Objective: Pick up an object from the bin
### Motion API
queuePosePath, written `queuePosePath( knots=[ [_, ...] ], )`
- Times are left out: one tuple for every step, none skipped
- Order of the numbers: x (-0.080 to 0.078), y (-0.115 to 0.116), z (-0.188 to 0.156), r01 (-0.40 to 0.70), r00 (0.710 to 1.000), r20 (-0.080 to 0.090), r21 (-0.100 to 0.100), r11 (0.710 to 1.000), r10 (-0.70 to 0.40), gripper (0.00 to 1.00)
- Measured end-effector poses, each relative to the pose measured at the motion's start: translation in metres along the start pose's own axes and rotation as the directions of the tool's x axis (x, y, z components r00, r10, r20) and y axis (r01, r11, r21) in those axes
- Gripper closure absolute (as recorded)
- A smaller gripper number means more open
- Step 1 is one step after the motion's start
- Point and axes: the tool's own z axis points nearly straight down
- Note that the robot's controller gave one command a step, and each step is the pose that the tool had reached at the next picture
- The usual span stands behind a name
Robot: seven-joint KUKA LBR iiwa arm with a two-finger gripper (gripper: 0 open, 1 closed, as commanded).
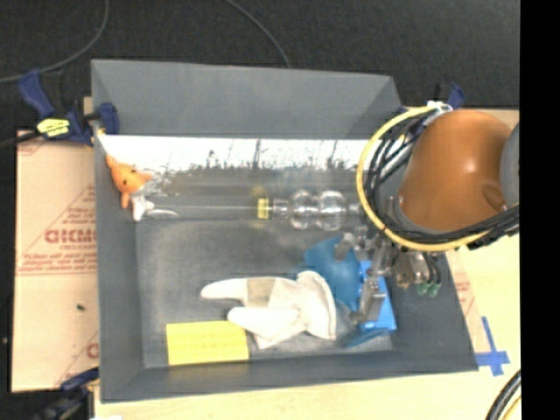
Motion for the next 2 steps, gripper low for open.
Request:
queuePosePath(
  knots=[
    [-0.002,0.000,-0.004,0.002,1.000,0.009,0.001,1.000,-0.002,0.00],
    [-0.027,0.059,0.113,0.023,1.000,0.009,-0.001,1.000,-0.023,0.00]
  ],
)
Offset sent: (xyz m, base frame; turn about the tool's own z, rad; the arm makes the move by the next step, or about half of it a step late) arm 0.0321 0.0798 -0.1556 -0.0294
